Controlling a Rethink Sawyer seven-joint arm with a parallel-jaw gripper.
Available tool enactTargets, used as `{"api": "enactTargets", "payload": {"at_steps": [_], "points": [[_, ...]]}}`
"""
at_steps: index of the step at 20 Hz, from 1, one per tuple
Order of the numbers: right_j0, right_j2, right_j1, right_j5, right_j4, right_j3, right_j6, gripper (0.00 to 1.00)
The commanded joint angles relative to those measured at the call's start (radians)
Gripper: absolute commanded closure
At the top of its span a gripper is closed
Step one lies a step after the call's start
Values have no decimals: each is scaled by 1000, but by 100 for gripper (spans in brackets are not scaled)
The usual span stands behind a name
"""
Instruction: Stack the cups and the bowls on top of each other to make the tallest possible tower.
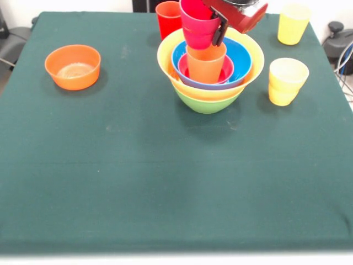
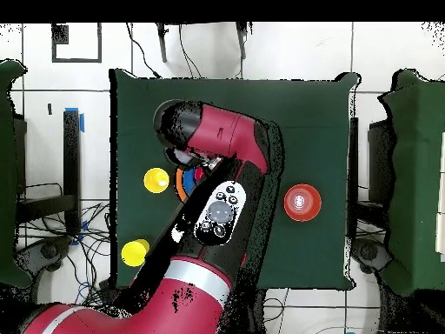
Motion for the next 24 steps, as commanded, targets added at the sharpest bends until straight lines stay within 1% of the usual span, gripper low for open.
{"api": "enactTargets", "payload": {"at_steps": [1, 6, 24], "points": [[13, 78, 24, -58, -17, 46, 162, 100], [11, 81, 20, -71, -16, 60, 157, 100], [26, 75, 27, -40, -9, 35, 186, 100]]}}
